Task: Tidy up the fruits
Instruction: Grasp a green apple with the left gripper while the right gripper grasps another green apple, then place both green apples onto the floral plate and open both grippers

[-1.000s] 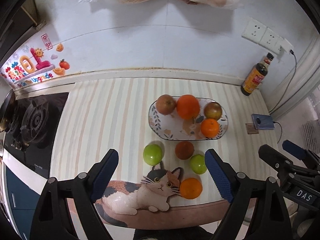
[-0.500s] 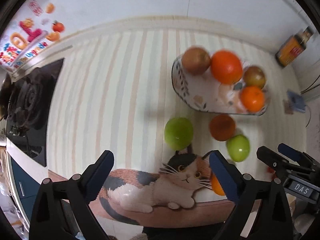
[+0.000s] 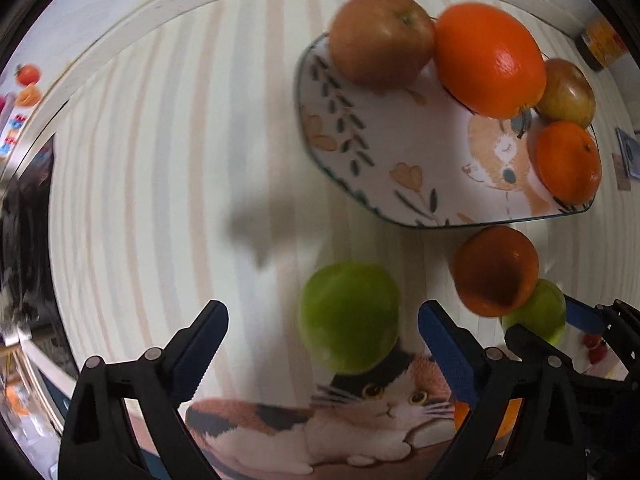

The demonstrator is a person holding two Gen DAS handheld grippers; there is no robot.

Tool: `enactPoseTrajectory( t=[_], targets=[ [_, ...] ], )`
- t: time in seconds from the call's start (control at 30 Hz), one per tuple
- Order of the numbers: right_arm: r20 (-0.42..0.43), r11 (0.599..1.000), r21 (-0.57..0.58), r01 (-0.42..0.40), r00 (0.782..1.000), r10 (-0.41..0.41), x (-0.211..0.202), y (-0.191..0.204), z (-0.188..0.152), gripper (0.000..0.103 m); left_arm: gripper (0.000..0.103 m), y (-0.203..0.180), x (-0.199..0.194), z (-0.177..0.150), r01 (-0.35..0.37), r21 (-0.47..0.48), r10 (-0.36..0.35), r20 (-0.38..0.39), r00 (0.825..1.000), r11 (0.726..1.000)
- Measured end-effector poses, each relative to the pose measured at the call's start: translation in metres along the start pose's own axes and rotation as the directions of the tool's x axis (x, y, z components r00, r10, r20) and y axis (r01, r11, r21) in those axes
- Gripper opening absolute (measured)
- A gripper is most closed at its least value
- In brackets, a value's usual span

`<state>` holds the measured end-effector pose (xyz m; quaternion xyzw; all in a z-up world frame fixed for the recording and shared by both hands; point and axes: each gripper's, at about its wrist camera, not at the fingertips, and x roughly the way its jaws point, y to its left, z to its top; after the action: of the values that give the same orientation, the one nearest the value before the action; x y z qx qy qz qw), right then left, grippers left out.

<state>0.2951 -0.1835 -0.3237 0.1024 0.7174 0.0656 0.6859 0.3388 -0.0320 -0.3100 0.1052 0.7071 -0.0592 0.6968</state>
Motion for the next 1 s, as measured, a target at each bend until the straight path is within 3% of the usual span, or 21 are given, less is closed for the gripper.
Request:
enactPoseTrajectory(
  t=[0.03, 0.1, 0.13, 0.23, 0.47, 0.6, 0.77, 1.0],
  targets=[
    [0.001, 1.000, 0.002, -0.006, 1.000, 0.006, 0.000, -0.001, -0.001, 0.059, 0.076, -0.003, 0.002, 0.000, -0.003, 0.016, 0.003, 0.000, 1.000, 1.000],
    [-0.002, 1.000, 0.005, -0.013, 1.000, 0.013, 0.001, -0.002, -0.002, 0.059, 0.056, -0.007, 0.004, -0.003, 0.030, 0.029, -0.029, -0.006, 1.000, 0.999],
    [-0.002, 1.000, 0.013, -0.011, 1.000, 0.011, 0.001, -0.004, -0.003, 0.059, 0.054, -0.008, 0.004, -0.006, 0.047, 0.022, -0.046, -0.011, 0.999, 0.999],
    [-0.007, 0.999, 0.038, -0.017, 1.000, 0.017, 0.000, -0.011, -0.009, 0.059, 0.054, -0.008, 0.002, -0.016, 0.048, -0.006, -0.048, 0.000, 0.999, 0.999],
    [-0.004, 0.986, 0.145, -0.088, 0.996, 0.089, -0.006, -0.043, -0.031, 0.059, 0.054, 0.011, 0.001, -0.062, 0.112, -0.172, -0.119, -0.033, 0.992, 0.979],
    [-0.017, 0.985, 0.155, -0.078, 0.997, 0.082, 0.000, -0.049, -0.038, 0.059, 0.054, 0.013, 0.004, -0.081, 0.118, -0.206, -0.128, -0.032, 0.991, 0.971],
    [-0.001, 0.989, 0.135, -0.063, 0.998, 0.064, -0.001, -0.046, -0.036, 0.059, 0.054, 0.012, 0.003, -0.088, 0.111, -0.205, -0.118, -0.021, 0.993, 0.972],
    [0.018, 0.991, 0.117, -0.059, 0.998, 0.057, -0.006, -0.038, -0.039, 0.058, 0.054, 0.004, 0.001, -0.067, 0.125, -0.198, -0.128, -0.003, 0.992, 0.972]
  ],
)
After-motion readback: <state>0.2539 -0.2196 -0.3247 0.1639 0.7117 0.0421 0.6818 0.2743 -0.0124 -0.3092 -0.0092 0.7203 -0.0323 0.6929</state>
